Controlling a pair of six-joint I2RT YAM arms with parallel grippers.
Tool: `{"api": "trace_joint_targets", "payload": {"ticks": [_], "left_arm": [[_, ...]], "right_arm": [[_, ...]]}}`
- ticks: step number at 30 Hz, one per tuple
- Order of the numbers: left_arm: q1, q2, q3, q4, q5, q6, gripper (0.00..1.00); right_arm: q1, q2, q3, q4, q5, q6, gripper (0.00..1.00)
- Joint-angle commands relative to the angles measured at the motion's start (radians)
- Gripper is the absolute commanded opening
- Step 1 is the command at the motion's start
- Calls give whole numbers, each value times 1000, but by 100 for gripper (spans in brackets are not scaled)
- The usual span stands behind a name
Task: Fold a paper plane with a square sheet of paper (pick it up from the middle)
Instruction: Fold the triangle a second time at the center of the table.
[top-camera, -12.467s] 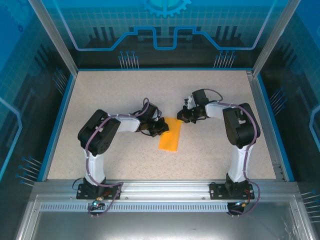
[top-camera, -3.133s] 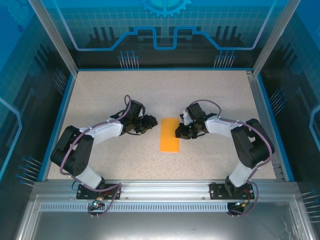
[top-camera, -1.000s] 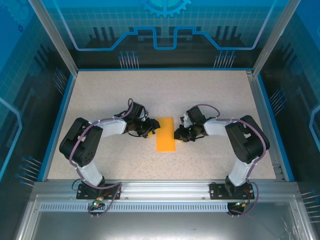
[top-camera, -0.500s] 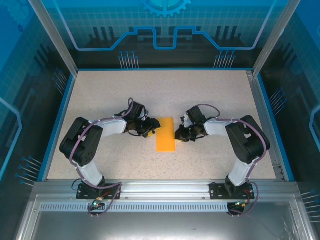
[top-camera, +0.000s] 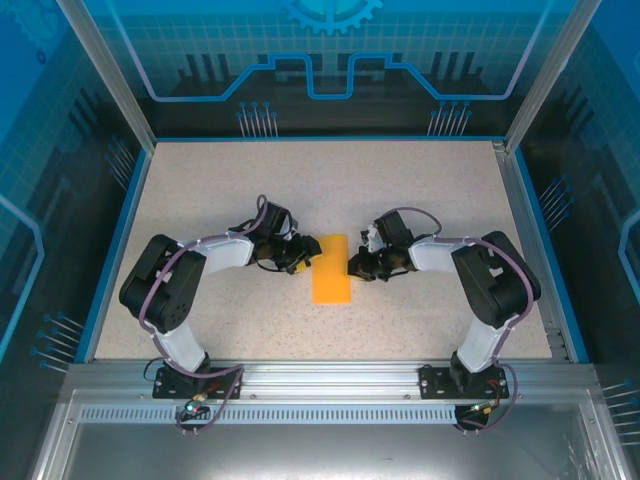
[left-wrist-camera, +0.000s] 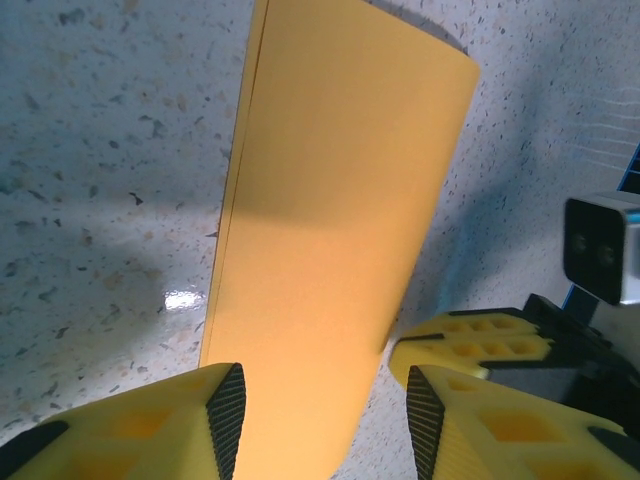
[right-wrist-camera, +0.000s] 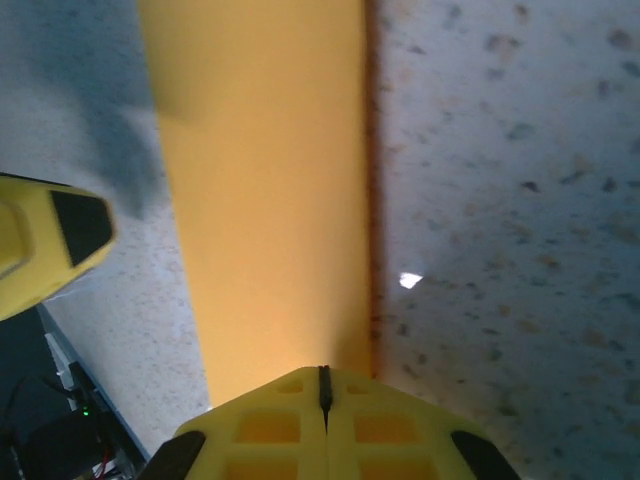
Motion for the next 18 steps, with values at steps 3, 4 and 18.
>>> {"api": "trace_joint_targets", "payload": {"ticks": [3,4,18], "left_arm": [[-6,-8,20,-27,9,12,49],[-6,-6,22,-28,8,12,49],[-7,26,28,-20,4,13,50]], "right_arm": [[-15,31,-25,-53,53,-32,5],[-17,35,-33,-53,57,-32,5],[-32,74,-85,-9,56,-14,5]]}}
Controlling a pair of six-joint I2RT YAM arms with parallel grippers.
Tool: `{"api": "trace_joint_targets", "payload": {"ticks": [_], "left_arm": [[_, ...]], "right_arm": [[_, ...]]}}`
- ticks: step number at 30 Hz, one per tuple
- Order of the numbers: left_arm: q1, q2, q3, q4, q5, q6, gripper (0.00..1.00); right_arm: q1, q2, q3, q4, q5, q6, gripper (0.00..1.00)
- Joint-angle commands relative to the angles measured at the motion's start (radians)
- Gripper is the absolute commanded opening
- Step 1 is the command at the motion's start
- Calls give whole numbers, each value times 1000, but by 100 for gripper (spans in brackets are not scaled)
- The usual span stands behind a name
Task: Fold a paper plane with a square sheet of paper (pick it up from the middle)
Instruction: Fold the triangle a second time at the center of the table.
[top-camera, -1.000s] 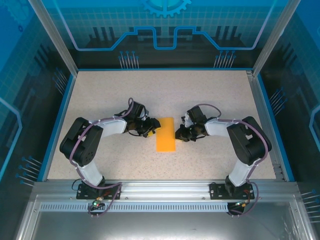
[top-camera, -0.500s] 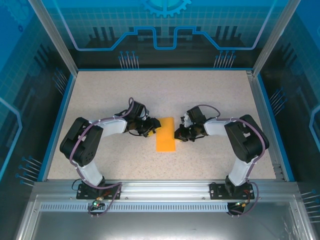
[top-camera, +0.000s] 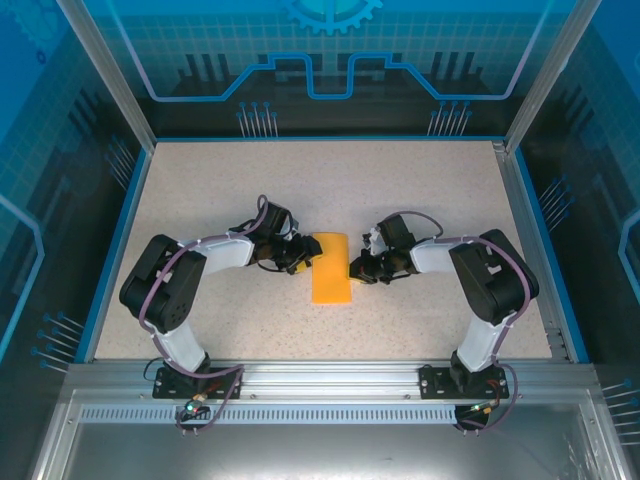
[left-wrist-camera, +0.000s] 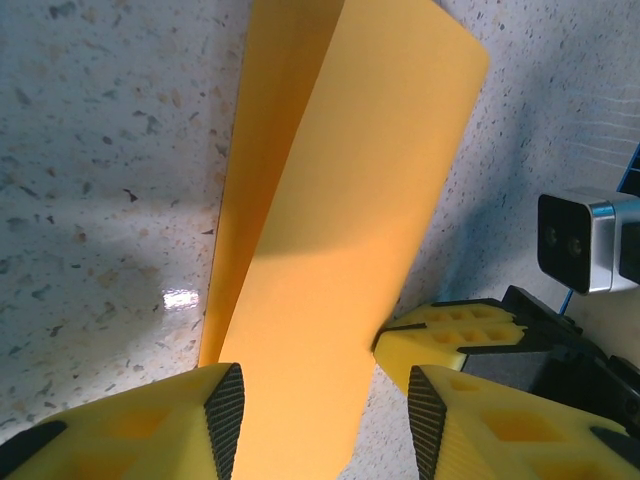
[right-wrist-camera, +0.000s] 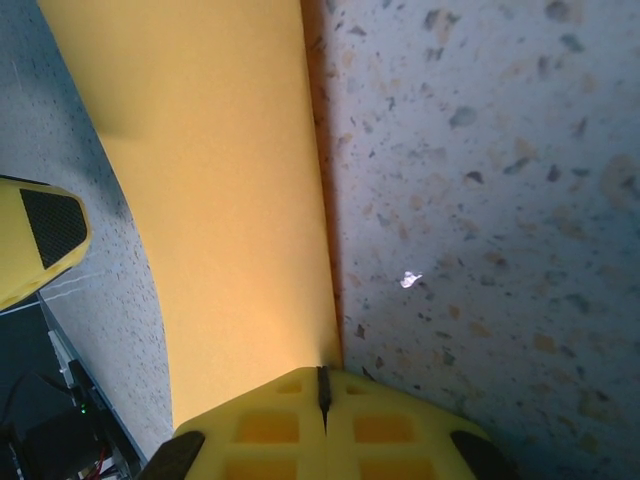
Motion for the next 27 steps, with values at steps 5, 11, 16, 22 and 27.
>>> {"api": "trace_joint_targets", "payload": {"ticks": [5,11,16,22,27], "left_arm": [[-6,50,40,-9,2,18,50],[-10,78,45,17,13,14,49],[-18,99,50,20,13,16,49],[-21,95,48,30,19,10,44],[-22,77,45,29,16,8,41]], "right_arm": [[-12,67,-46,-71,83,-6,5],[-12,70,-44,-72,81,-8,5],[-13,74,-46,-72,81,-8,5],[-12,88,-46,-70,81,-6,5],[-11,88,-46,-70,82,-8,5]]}}
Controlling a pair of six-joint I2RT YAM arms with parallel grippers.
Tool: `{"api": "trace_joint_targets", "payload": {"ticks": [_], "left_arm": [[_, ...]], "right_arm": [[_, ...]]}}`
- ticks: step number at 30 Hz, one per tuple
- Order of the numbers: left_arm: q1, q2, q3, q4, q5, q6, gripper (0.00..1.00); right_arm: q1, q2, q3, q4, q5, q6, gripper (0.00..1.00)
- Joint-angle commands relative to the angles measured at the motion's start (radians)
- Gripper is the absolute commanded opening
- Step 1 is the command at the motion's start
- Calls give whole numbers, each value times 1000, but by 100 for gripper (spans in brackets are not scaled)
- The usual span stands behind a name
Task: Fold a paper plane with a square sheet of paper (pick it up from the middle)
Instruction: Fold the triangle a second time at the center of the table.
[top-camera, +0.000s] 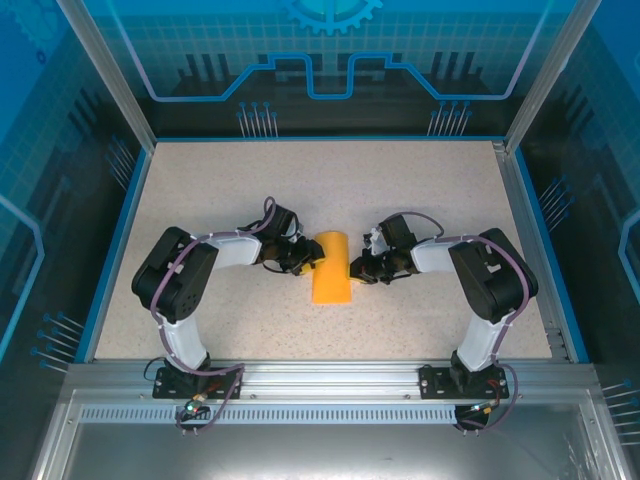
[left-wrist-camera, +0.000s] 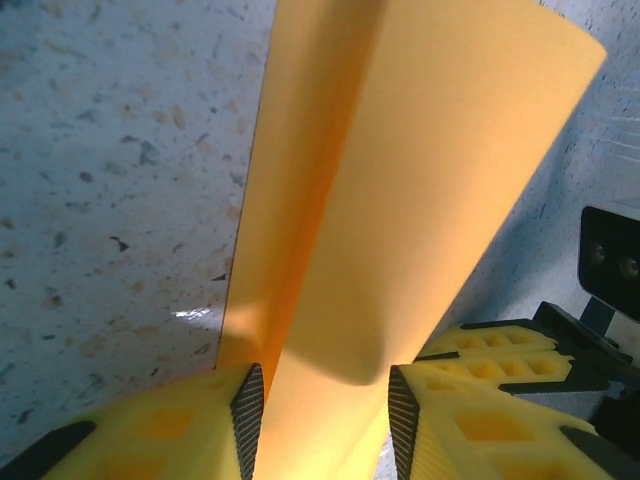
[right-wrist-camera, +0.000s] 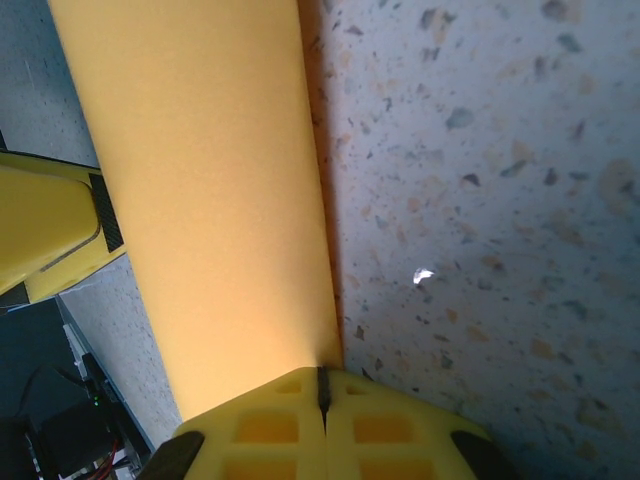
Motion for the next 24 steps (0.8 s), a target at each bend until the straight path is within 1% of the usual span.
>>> {"api": "trace_joint_targets", "payload": {"ticks": [1,8,11,16,24], "left_arm": [[-5,-9,16,6,17,9,41],[-3,12,27,38,26,14,46],[-2,36,52,34,31,26,47],[-2,64,64,70,66,25,48],[-1,106,90,158,151,24,52]], "right_arm": [[-1,76,-43,-87,114,-9,6],[-1,75,-42,-91,115,-12,6],[-1,80,-39,-93,113,-12,6],[-1,81,-40,-92,114,-12,6],[0,97,-40,-80,106,-12,6]]}}
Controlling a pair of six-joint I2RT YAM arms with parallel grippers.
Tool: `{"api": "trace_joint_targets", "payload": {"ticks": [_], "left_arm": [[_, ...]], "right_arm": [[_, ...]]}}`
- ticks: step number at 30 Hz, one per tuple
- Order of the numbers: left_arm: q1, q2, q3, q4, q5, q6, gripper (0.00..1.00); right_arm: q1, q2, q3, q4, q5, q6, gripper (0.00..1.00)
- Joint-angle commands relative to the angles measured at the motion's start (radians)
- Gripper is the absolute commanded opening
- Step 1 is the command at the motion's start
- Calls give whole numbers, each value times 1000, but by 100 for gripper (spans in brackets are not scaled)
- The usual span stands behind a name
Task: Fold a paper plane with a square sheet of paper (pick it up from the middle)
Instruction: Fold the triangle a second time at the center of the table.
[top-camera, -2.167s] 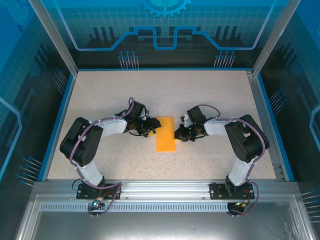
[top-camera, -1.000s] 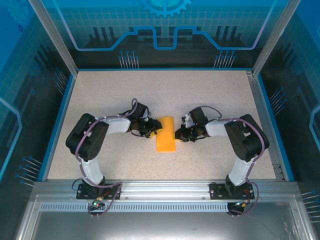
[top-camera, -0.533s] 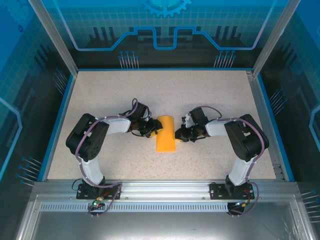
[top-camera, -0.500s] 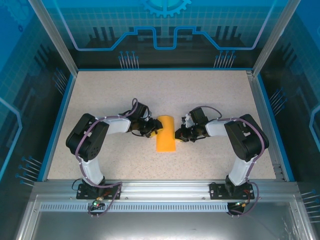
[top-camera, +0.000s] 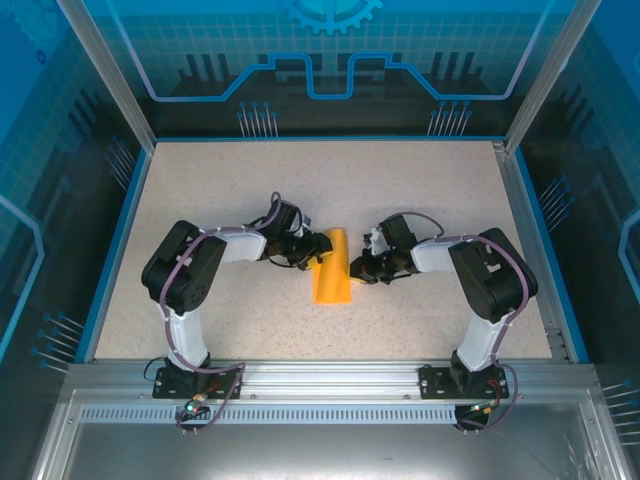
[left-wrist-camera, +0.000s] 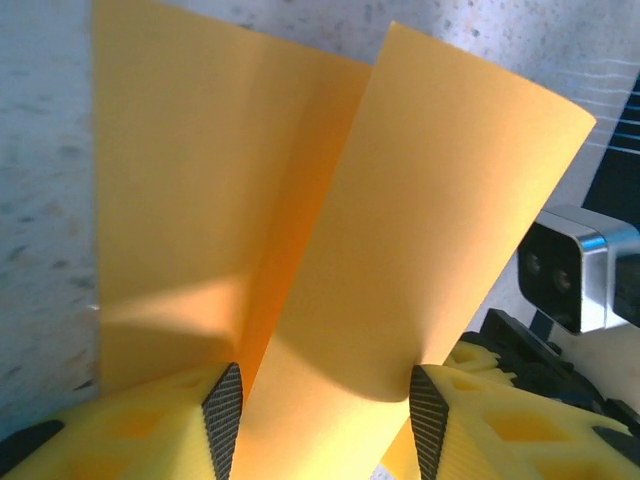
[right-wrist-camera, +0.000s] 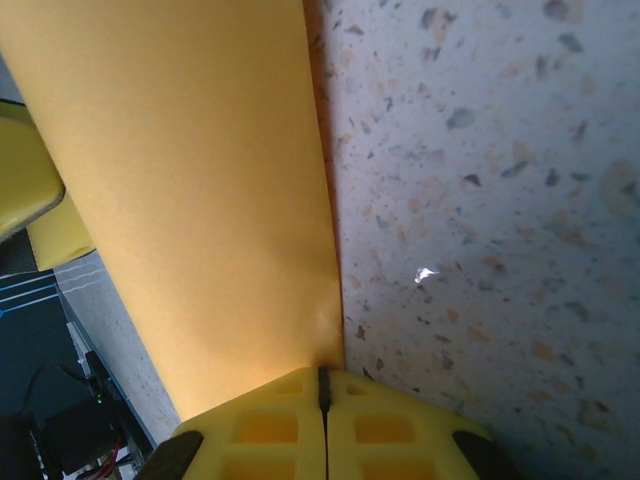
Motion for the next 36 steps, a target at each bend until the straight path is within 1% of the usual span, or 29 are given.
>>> {"api": "trace_joint_targets", "payload": {"ticks": [1,4,9,11,13,17,19,20,22,24,27,32,36], "left_arm": [[-3,30,40,63,73,22,52],[-2,48,73,64,99,46,53],[4,71,116,88,136,61,63],[6,76,126,101,143,64,64],[11,88,155,70,143,83,65],[26,98,164,65,178,87,66],[31,102,155,109,222,75,67],[37,108,145,176,270,44,67],[49,91,114,241,271,-21,67],[55,59,102,181,230,-12,67],[56,31,82,108,218,10,67],[47,-18,21,37,202,34,64],[28,-52,-16,-17,191,66,56]], "right_arm": [[2,92,-41,-83,116,-12,6],[3,94,-39,-85,116,-12,6],[3,95,-37,-89,114,-14,6],[3,96,-36,-88,115,-14,6],[3,95,-36,-89,115,-14,6],[3,91,-36,-92,118,-16,6],[3,93,-37,-91,118,-16,6],[3,91,-36,-90,118,-15,6],[3,91,-39,-88,118,-13,6],[3,89,-41,-88,119,-13,6],[3,86,-45,-79,115,-7,6],[4,71,-47,-62,97,-1,6],[3,56,-46,-58,93,5,7]]}}
